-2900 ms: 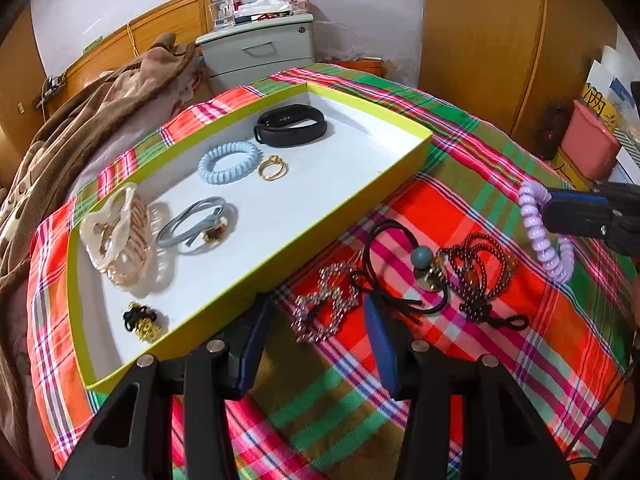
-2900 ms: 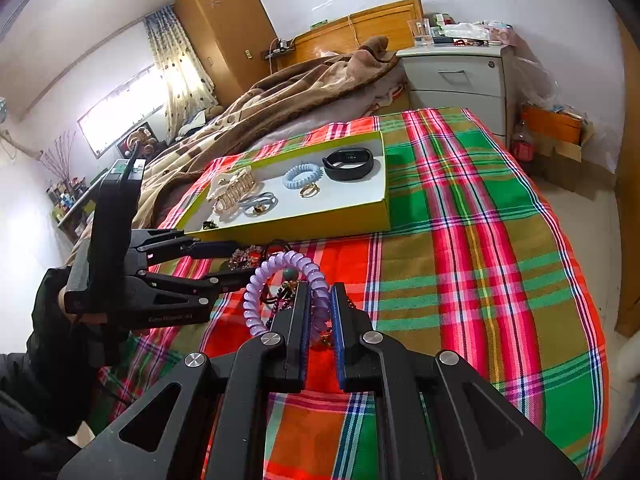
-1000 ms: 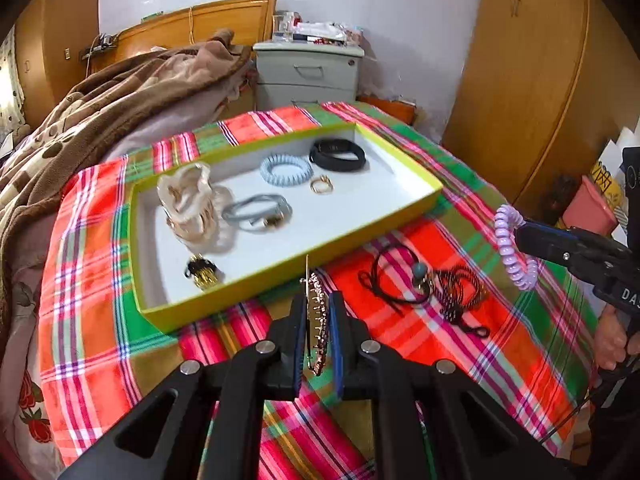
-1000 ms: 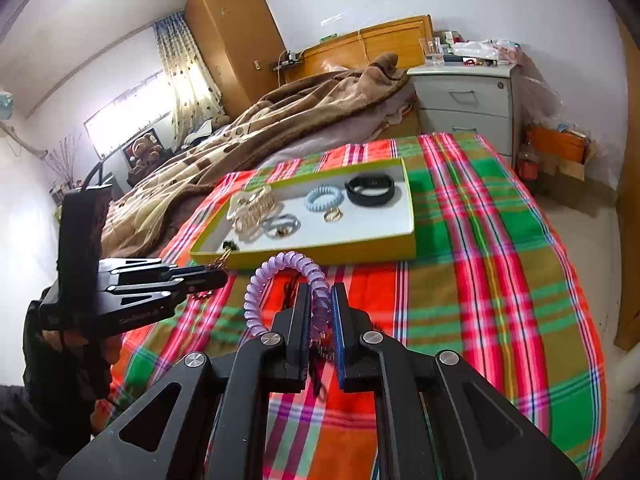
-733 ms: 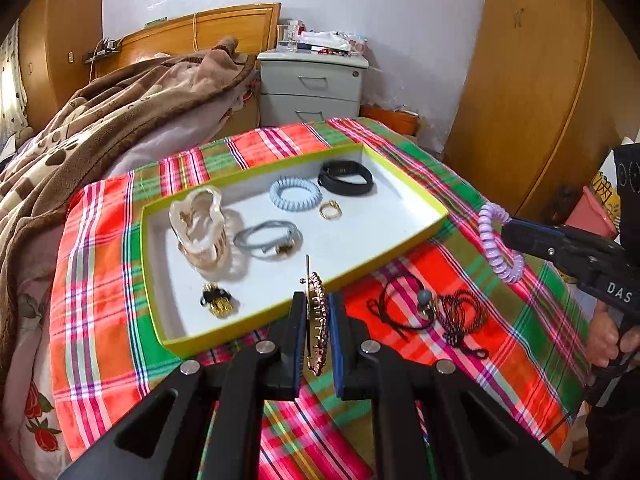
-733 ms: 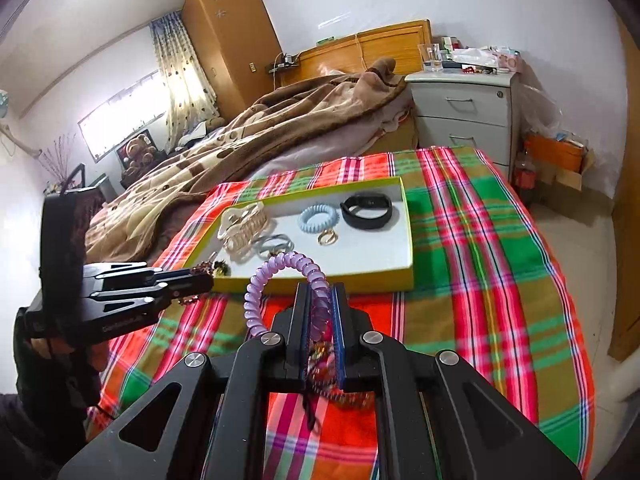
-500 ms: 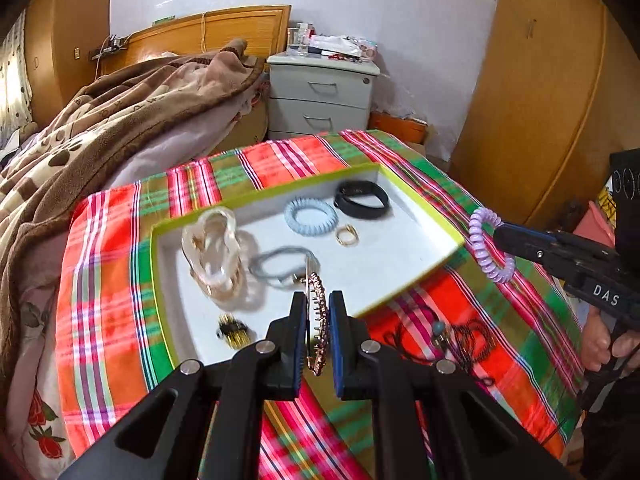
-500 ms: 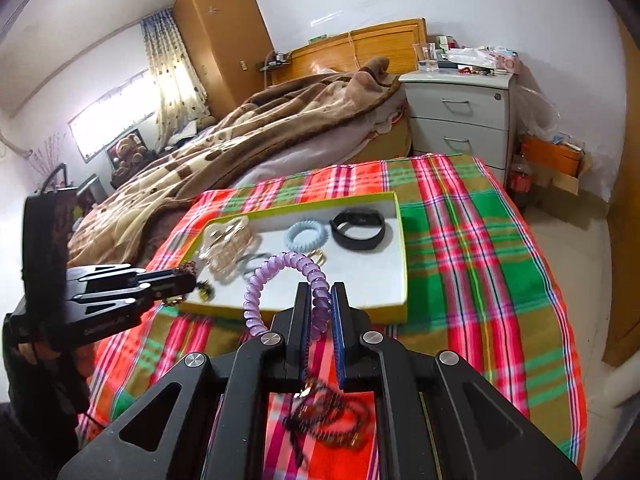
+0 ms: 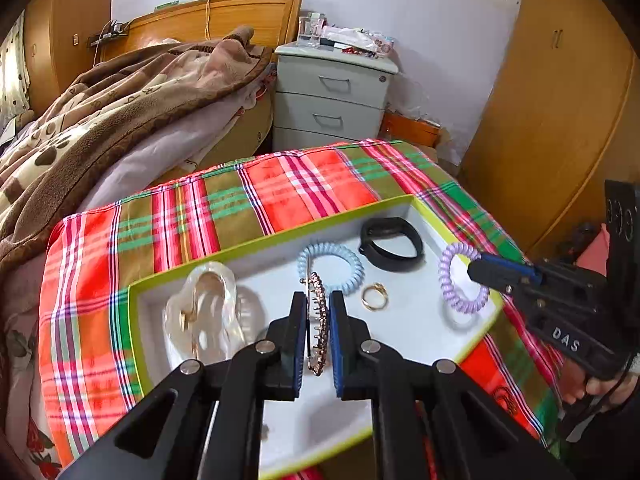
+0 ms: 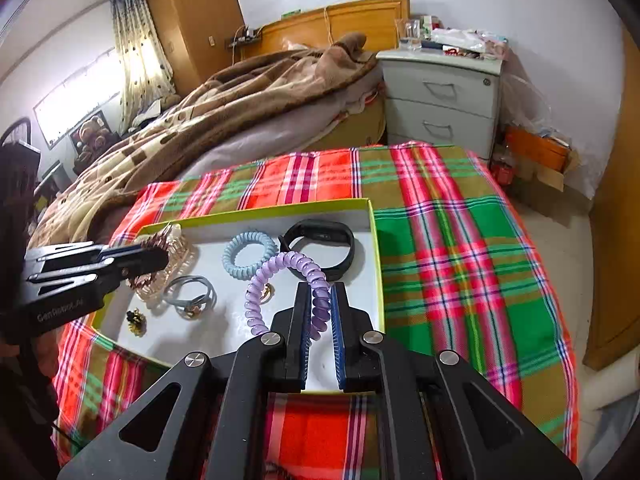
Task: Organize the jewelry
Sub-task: 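Carry the rhinestone clip and lavender coil over the box with both tools, then open both tools to drop the clip and coil into the box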
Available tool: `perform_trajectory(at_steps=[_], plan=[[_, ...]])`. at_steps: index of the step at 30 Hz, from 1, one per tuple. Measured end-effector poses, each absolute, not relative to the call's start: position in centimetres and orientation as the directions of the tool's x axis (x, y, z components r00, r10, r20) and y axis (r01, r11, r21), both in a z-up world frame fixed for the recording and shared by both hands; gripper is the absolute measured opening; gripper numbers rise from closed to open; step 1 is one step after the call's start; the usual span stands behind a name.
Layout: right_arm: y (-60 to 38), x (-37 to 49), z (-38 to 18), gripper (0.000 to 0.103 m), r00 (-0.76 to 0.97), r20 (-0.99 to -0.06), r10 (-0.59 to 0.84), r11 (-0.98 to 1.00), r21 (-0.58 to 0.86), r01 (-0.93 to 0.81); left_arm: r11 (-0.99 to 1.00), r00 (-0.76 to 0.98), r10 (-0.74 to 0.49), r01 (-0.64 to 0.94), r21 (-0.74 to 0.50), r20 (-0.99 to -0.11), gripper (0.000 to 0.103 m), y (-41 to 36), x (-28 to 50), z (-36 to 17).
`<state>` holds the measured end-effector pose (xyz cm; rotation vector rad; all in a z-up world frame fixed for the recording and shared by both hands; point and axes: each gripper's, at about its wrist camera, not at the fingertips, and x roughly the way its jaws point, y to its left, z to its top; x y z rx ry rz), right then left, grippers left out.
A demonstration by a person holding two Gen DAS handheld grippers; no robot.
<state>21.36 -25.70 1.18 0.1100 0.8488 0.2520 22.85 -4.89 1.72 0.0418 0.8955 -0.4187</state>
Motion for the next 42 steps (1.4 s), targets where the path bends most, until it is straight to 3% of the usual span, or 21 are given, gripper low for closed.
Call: perform_trajectory(at_steps=[12,33,36,38,42], plan=[[-25.2,23.3,-1.2,0.010,0.583,-0.788,0.197,0.978,0.119,-0.170,0.930,0.502,-0.300,0.342,-0.133,-0.811,0.012,-5.7,26.2,-1.2],[-24.2,23.8,-1.4,0.010,0.576,-0.806,0.139,0.981,0.033,-0.191,0.940,0.473,-0.276,0.316,-0.131,-0.836,0.012,-6.1,27.6,-2.5],[-24.2,23.7,-1.4,0.011,0.580,-0.803,0.141,0.982,0.037,-0.187,0.938,0.471,-0.286,0.316,-0.143,-0.835,0.020,-6.0,27.6,-2.4],[-24.3,23.6,-1.3,0.012,0.582,-0.801,0.143,0.982,0.040,-0.185,0.939,0.481,-0.277,0.319,-0.129,-0.832,0.032,-6.1,27.4,-2.2],[-24.4,23.5,-1.2,0.015,0.589,-0.796,0.143,0.983,0.043,-0.180,0.938,0.477,-0.283,0.320,-0.135,-0.832,0.033,-6.2,27.3,-2.1]])
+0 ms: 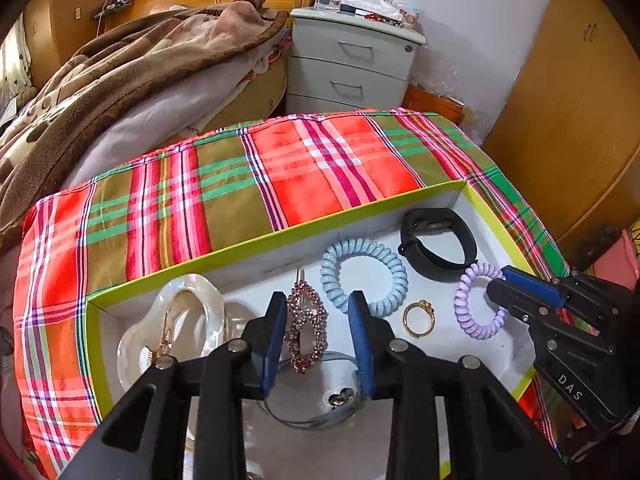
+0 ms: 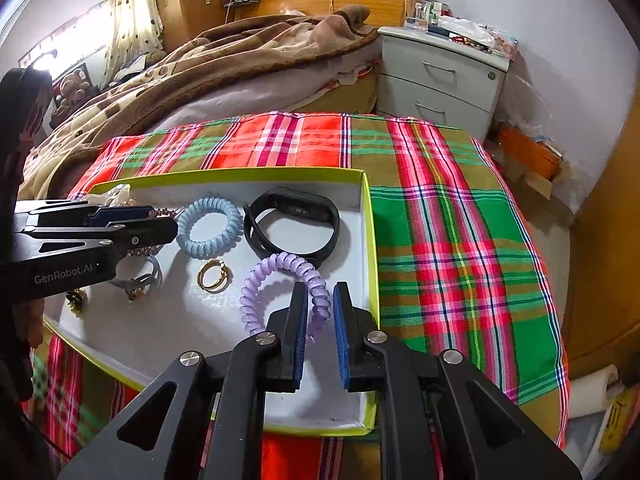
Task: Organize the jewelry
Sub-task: 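Open both tools to drop the clip and coil into the box, then grasp the dark beaded strand with the right tool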
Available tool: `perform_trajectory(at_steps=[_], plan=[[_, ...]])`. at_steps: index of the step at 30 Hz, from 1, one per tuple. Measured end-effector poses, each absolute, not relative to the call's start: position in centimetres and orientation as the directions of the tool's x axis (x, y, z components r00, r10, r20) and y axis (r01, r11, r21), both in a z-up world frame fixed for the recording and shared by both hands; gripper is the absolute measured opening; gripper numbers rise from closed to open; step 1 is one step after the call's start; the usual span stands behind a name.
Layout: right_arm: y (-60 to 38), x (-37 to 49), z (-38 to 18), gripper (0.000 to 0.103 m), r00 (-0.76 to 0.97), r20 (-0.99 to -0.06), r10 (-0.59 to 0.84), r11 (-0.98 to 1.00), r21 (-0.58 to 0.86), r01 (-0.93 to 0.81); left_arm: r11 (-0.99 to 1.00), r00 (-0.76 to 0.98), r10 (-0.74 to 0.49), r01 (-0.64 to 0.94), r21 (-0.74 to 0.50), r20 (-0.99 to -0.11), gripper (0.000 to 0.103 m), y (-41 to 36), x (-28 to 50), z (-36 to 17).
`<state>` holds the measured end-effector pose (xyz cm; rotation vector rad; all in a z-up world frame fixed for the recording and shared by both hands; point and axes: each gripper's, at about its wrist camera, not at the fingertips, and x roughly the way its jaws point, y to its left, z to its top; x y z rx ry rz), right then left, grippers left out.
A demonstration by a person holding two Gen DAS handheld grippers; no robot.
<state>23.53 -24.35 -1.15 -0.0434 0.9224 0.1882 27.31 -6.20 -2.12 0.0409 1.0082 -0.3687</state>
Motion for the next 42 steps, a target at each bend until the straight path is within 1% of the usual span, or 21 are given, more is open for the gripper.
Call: perform_trajectory(at_steps=[9,12,13,21,32,42], plan=[[-24.6,23.2,-0.7,0.019,0.600,-0.786,0.147,0.983,0.051,-0.174,0.936,0.491,-0.288,0.326,-0.133,-0.822,0.038,-6.2,26.5,-1.4],[-24.7,22.8,-0.3,0.023,0.611,-0.778,0.146,0.984,0.052,-0.170,0.938,0.498,-0.285,0.321,-0.131,-0.819,0.038,-6.1,26.0,-1.0],[-24.7,22.7,-0.2,0.027,0.614,-0.775,0.150,0.984,0.055,-0.170,0.939,0.504,-0.282,0.321,-0.125,-0.817,0.039,-6.1,25.7,-0.8],[-24.8,21.2,1.1,0.027,0.646,-0.746,0.163,0.985,0.082,-0.155,0.926,0.525,-0.316,0.351,-0.138,-0.790,0.040,-6.3,23.2,1.0],[-25.0,17.6,2.7,0.027,0.682,-0.708,0.183,0.983,0.110,-0.150,0.925,0.564,-0.328,0.354,-0.137,-0.757,0.040,-6.2,18.4,2.7],[-25.6,13.7,2.7,0.027,0.696,-0.689,0.203,0.979,0.145,-0.143,0.927,0.586,-0.342,0.340,-0.161,-0.734,0.040,-5.5,14.0,2.7]])
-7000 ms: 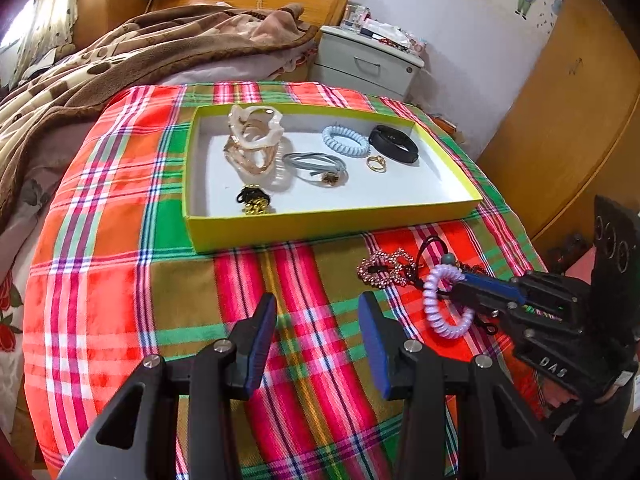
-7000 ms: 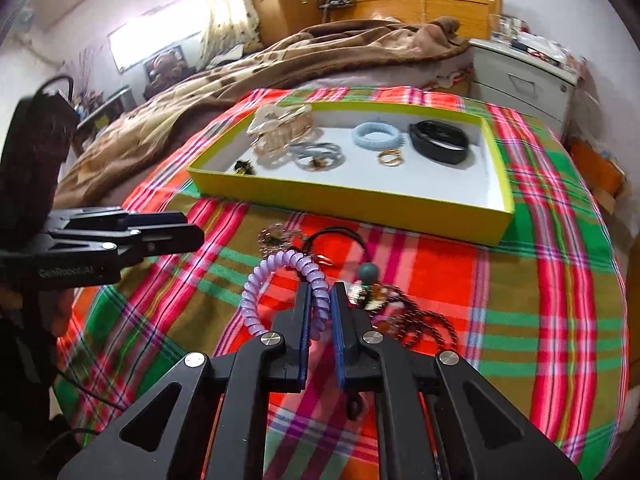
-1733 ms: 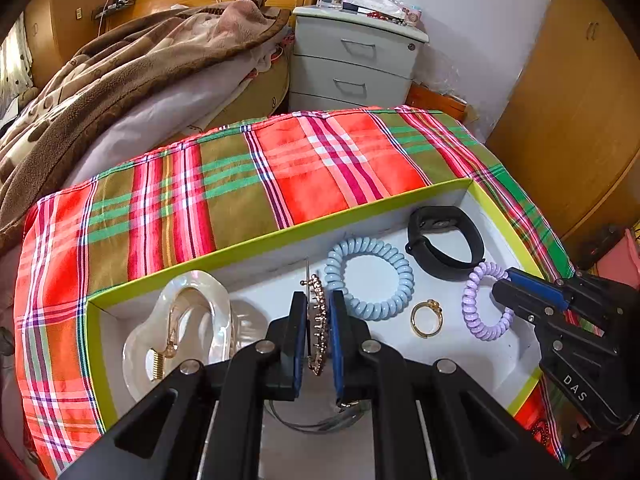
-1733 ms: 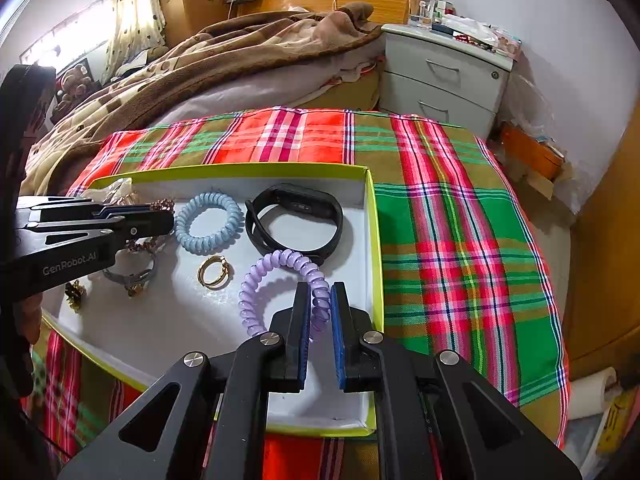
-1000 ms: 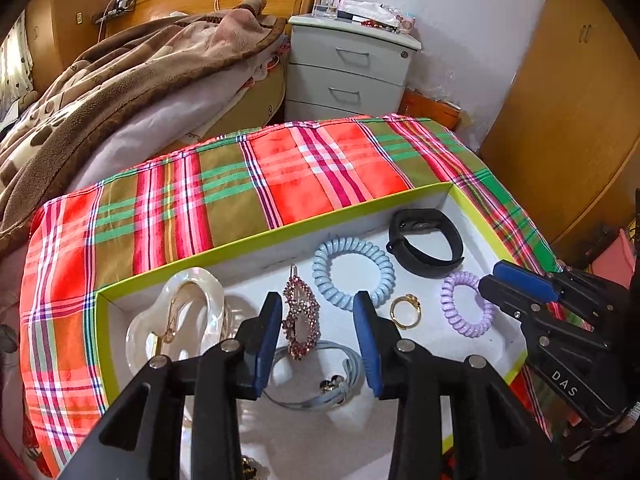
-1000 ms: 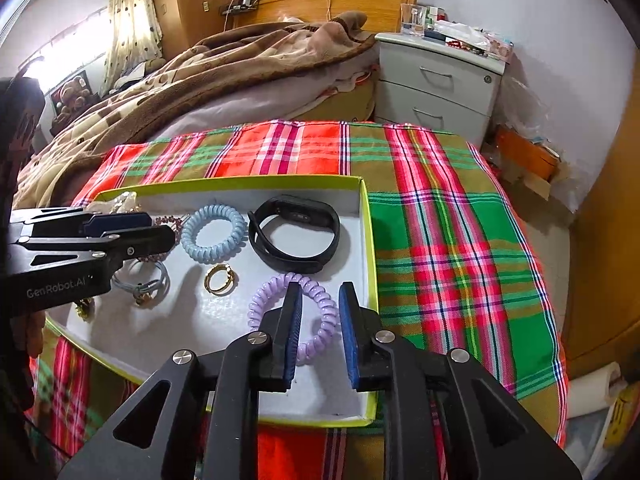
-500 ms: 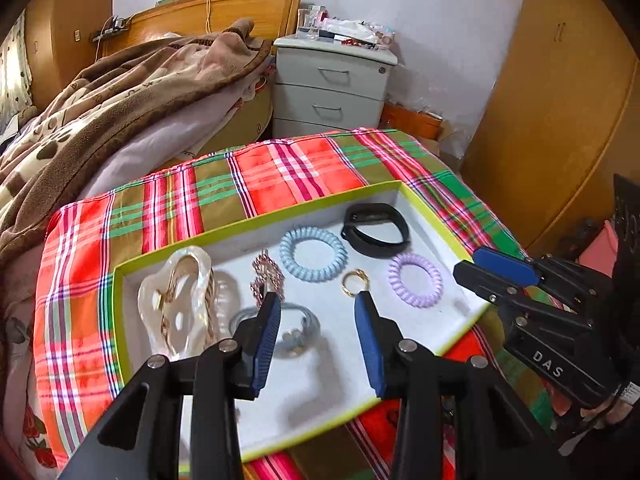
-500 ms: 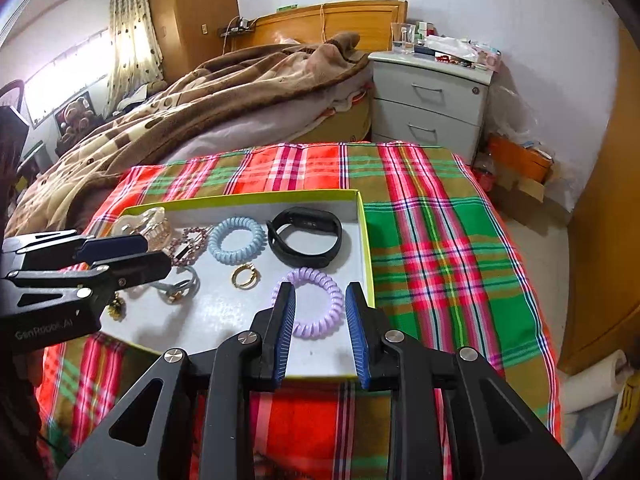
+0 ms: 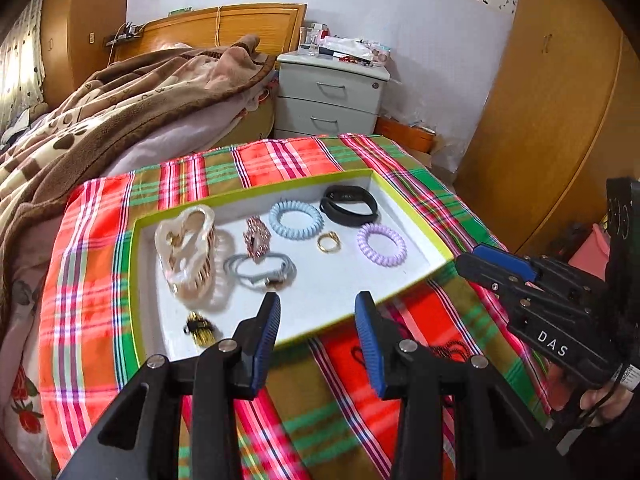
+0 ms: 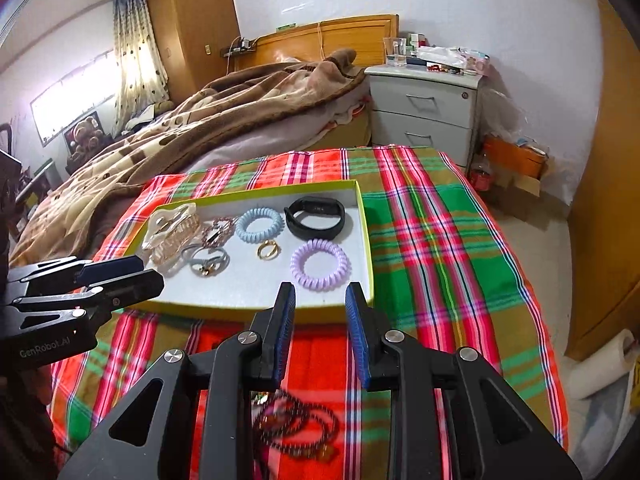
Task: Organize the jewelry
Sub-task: 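Grasp the dark beaded strand with the right tool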
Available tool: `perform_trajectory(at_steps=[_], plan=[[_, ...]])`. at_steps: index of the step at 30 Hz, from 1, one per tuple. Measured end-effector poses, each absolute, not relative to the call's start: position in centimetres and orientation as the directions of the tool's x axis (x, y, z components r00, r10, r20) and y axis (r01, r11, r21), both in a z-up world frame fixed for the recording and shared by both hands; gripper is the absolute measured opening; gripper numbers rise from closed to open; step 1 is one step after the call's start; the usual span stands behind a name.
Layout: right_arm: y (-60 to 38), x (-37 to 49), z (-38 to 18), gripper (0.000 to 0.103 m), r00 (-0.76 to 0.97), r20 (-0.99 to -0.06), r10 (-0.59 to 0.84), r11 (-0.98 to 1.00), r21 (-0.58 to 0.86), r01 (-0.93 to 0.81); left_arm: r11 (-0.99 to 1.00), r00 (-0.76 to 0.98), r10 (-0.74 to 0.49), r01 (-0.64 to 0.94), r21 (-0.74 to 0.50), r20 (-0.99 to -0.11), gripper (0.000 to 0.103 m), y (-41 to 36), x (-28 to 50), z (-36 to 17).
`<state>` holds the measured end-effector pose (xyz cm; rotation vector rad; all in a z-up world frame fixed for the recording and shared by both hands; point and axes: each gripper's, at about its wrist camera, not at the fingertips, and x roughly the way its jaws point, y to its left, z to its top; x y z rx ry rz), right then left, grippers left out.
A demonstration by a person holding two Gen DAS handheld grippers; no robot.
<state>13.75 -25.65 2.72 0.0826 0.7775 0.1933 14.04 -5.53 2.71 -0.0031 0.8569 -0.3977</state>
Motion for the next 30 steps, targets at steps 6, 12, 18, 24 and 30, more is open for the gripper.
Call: perform_trajectory(at_steps=[6,12,18,24,30], plan=[[-26.2,11.5,2.0,0.027,0.689,-0.694,0.211,0.977,0.160,-0.138,0.919,0.574,-0.373,0.335,-0.207,-0.729,0.042,-4.9,12.1,1.9],[-26.7,9.8,1.1,0.027,0.677,-0.699,0.230,0.972,0.195,-0.129,0.912,0.558,-0.396,0.334,-0.239,-0.729,0.044,-4.6,10.6,0.9],[-25.2,8.7,0.4,0.048,0.612,-0.683,0.398,0.917,0.272,-0.292,0.916,0.556,-0.390,0.312,-0.251,-0.734,0.044,-3.9,9.8,0.3],[-22.6,8.5,-1.1,0.048,0.558,-0.745,0.365,0.917,0.185,-0.353,0.923,0.557,-0.378,0.287,-0.256,-0.739,0.044,-3.0,9.3,-0.2],[-21.8,8.9,-2.1,0.048,0.533,-0.778,0.333,0.920,0.145,-0.363,0.923,0.558,-0.380,0.275,-0.268,-0.737,0.044,-2.3,8.9,-0.5]])
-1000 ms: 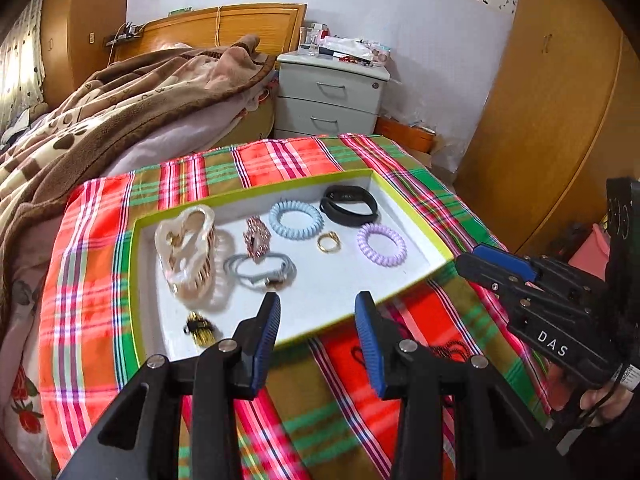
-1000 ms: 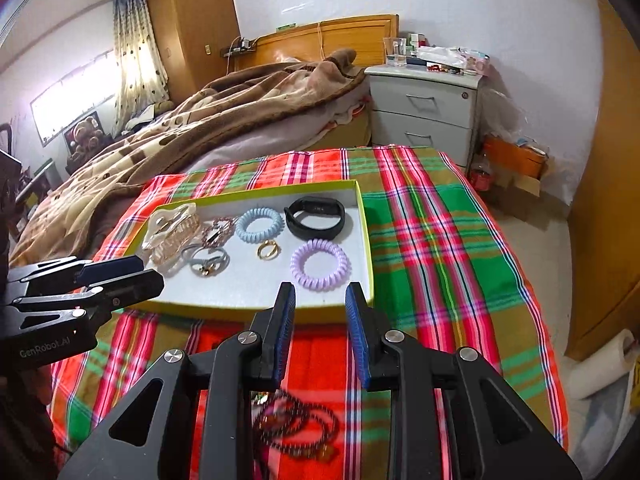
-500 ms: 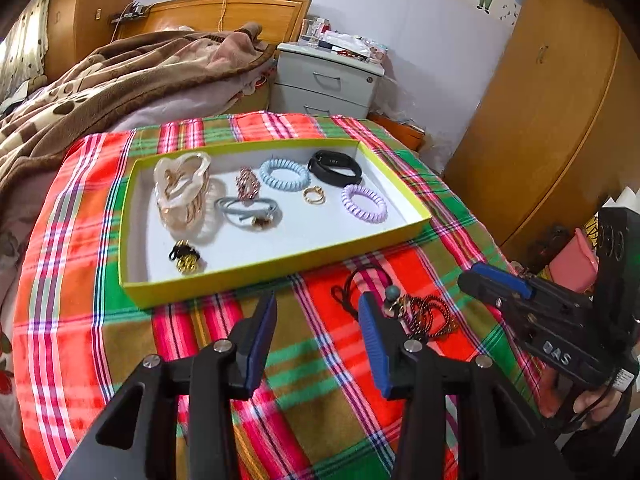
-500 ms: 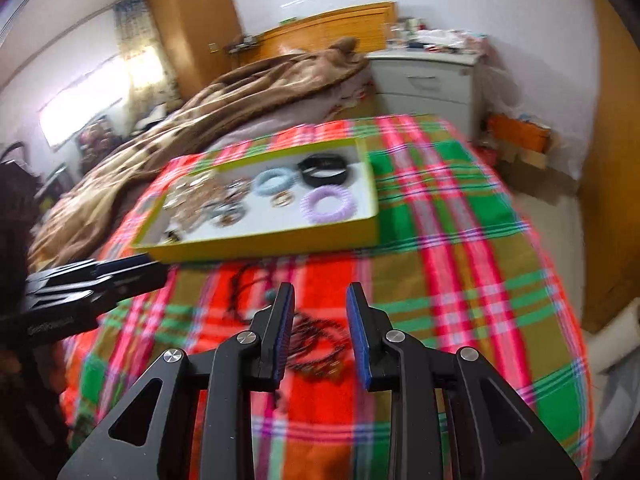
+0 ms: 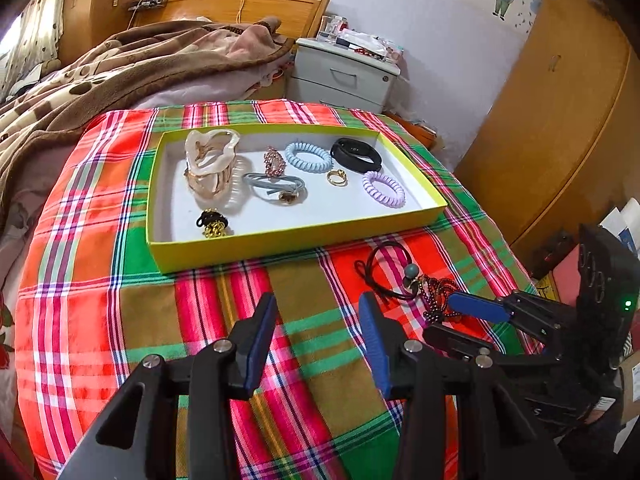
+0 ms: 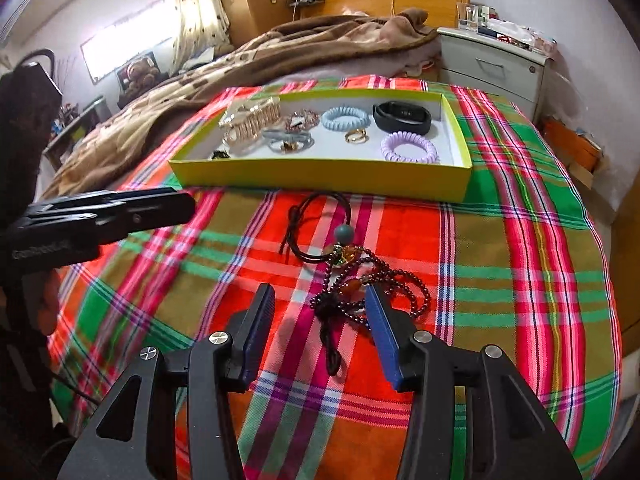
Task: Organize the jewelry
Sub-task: 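Grasp the dark beaded strand with the right tool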
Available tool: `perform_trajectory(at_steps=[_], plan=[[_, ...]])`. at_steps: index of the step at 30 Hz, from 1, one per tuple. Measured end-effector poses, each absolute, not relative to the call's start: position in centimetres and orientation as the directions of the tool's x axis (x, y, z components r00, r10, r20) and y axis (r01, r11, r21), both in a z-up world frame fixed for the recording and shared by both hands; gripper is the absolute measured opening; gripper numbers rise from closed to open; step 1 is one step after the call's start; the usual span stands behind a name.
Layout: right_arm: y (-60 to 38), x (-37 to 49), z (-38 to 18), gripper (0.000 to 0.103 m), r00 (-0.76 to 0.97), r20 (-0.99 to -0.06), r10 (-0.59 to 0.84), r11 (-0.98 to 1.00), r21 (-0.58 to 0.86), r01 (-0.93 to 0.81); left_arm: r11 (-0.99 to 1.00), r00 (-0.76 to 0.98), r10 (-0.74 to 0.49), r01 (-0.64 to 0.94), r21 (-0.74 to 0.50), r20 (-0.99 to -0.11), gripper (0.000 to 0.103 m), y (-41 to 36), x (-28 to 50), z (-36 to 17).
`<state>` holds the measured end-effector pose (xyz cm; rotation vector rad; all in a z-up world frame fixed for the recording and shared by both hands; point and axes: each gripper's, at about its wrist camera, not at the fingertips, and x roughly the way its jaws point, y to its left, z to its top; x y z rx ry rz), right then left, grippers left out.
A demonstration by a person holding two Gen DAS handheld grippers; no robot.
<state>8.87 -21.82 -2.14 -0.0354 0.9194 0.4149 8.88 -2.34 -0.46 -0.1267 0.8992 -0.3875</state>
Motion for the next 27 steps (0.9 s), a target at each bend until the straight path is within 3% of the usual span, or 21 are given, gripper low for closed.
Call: perform_trajectory(at_steps=[9,12,19,27], plan=[[-20.9,9.2,-2.4,0.048,0.548,-0.799,0.248,0.930,0.037,-0.366,0.921,0.546,-0.387,0.259,-0.290,-0.743,0.044,-1.7,8.8,-1.1],[-20.6,9.3,-2.5,0.032,0.562,-0.800,0.210,0.934,-0.005,-0.356,0.921,0.546,-0.389,0.253,-0.296,-0.742,0.044,-1.6,8.9,-1.1],[-21.3,8.7,-2.4,0.017,0.571,-0.795,0.205,0.942,0.003,-0.335,0.917,0.538,-0.397,0.261,-0.301,-0.743,0.044,-1.8,8.9,-1.2],[-23.0,8.0,-1.4,0.015,0.614,-0.757,0.221,0.959,0.054,-0.279,0.912,0.520,-0.409,0.273,-0.307,-0.750,0.044,-2.6,9.1,-1.4]])
